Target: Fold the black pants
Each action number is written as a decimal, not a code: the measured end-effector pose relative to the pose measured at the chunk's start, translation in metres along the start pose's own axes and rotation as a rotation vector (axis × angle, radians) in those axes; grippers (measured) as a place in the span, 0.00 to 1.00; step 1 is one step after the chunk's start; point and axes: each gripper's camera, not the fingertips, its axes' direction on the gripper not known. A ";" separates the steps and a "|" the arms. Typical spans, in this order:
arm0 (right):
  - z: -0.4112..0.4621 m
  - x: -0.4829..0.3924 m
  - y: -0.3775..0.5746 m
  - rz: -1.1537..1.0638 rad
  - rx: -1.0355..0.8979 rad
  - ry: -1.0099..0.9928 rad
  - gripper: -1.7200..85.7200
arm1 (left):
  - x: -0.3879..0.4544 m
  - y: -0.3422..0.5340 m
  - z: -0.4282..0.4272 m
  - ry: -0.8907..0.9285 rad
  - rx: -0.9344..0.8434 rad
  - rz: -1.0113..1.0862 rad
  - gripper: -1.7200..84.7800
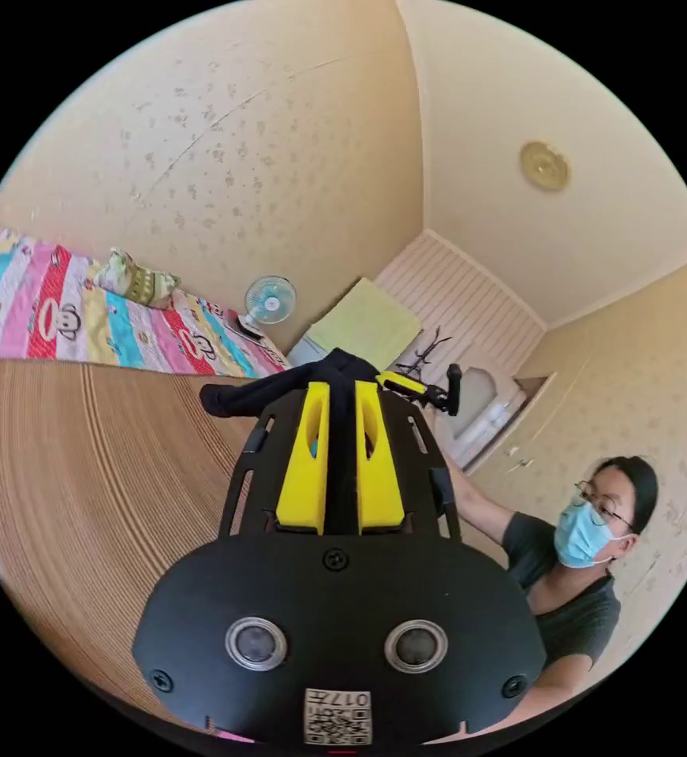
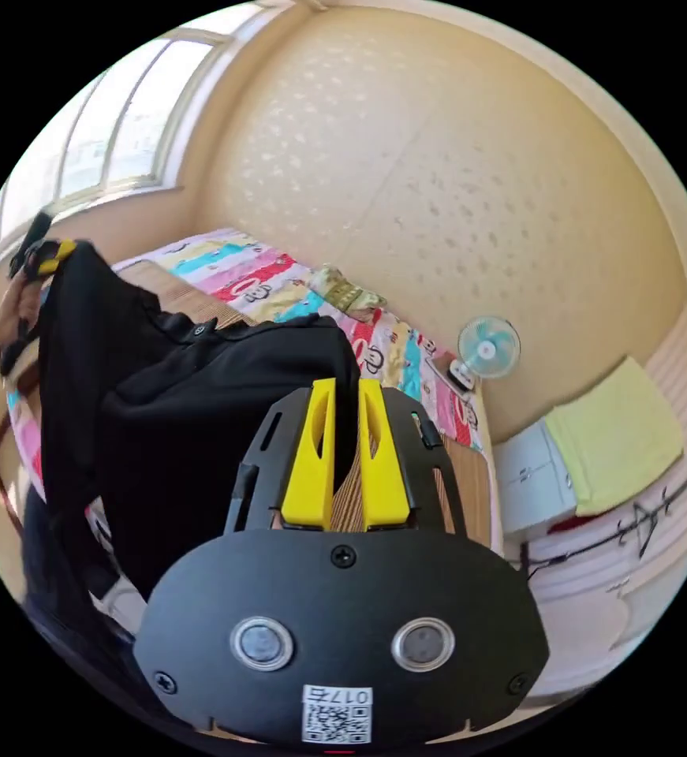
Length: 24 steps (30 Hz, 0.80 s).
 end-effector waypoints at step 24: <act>0.247 -0.186 0.341 -0.053 -0.337 -0.257 0.03 | -0.078 0.330 0.367 -0.820 -0.608 -0.033 0.04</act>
